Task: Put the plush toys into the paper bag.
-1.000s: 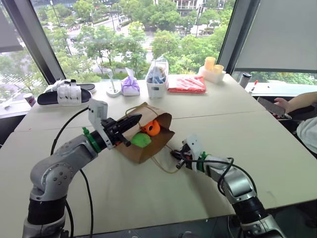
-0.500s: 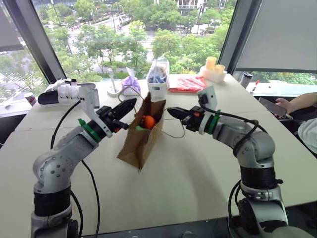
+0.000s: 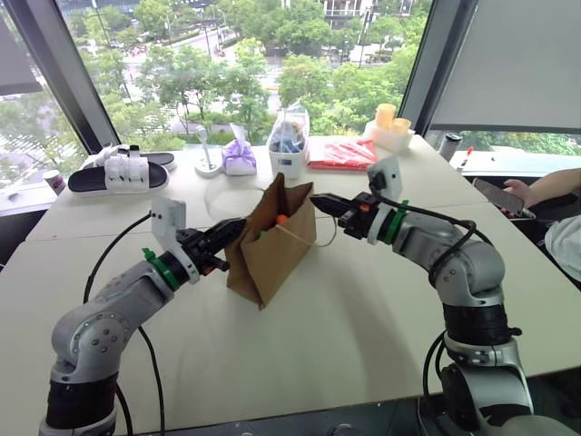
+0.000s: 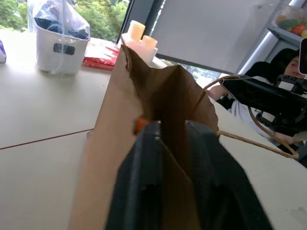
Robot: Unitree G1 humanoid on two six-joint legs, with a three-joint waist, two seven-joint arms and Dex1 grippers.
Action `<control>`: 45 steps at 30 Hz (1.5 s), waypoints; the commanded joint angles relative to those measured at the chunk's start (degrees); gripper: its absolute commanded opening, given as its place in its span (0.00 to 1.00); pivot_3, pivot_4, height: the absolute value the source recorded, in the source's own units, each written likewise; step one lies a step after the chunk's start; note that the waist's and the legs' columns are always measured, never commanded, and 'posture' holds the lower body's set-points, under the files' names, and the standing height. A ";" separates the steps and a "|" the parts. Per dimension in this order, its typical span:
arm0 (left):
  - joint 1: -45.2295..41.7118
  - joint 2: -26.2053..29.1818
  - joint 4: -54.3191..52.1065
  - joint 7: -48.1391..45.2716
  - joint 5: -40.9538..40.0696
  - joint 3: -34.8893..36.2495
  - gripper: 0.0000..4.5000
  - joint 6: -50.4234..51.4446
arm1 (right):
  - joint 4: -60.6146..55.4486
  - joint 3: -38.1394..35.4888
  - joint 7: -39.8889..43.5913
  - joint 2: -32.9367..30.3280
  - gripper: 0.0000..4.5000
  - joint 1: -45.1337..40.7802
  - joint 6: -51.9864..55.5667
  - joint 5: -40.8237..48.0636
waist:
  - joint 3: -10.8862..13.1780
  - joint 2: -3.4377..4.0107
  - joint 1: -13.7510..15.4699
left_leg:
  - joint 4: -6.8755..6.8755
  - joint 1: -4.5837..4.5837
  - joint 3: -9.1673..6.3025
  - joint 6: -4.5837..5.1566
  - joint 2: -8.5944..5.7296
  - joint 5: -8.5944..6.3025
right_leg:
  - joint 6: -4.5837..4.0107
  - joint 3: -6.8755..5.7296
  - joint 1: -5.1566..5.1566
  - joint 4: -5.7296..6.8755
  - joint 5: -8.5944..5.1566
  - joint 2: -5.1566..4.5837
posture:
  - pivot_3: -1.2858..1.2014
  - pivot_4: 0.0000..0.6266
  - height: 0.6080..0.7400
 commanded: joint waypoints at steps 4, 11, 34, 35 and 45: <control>0.35 3.69 -2.32 -0.19 -3.19 4.81 0.93 0.77 | -0.64 -0.86 1.41 -0.23 0.73 -2.46 -1.44 2.65 | 0.00 0.00 -0.06 | -0.01 0.00 -0.01 0.00 0.00 0.00 | 0.00 0.00 0.00 0.00 0.00 0.00 | 0.52 0.24 1.00; 4.88 8.54 -4.47 -2.66 -5.89 7.46 1.00 2.18 | 2.28 -5.65 0.93 -1.34 0.94 -6.35 -0.69 5.82 | 0.01 0.01 -0.10 | -0.02 -0.01 0.00 0.00 0.01 0.00 | 0.00 0.00 -0.02 0.00 0.00 0.00 | 0.52 0.24 1.00; 9.30 10.43 -1.08 -15.00 7.53 -1.82 1.00 -4.15 | 2.14 3.81 1.14 -0.71 0.01 8.51 -9.90 -0.73 | 0.09 0.15 -0.86 | -0.04 0.01 0.14 0.07 0.06 -0.04 | -0.01 0.09 -0.05 -0.01 -0.01 0.01 | 0.52 0.24 1.00; 8.94 10.26 -0.50 -15.17 8.34 -2.20 1.00 -4.48 | 2.36 4.70 1.01 0.18 0.01 8.22 -10.45 -1.23 | 0.09 0.15 -0.86 | -0.04 0.02 0.14 0.06 0.05 -0.04 | -0.01 0.09 -0.04 -0.01 -0.01 0.01 | 0.52 0.24 1.00; 4.32 5.30 4.47 -15.97 14.72 -6.71 1.00 -7.16 | 8.71 9.14 2.18 5.04 0.01 4.54 -14.97 -5.12 | 0.09 0.14 -0.13 | -0.04 0.01 0.09 0.06 0.03 -0.03 | 0.00 0.06 -0.04 -0.02 0.00 0.01 | 0.52 0.24 1.00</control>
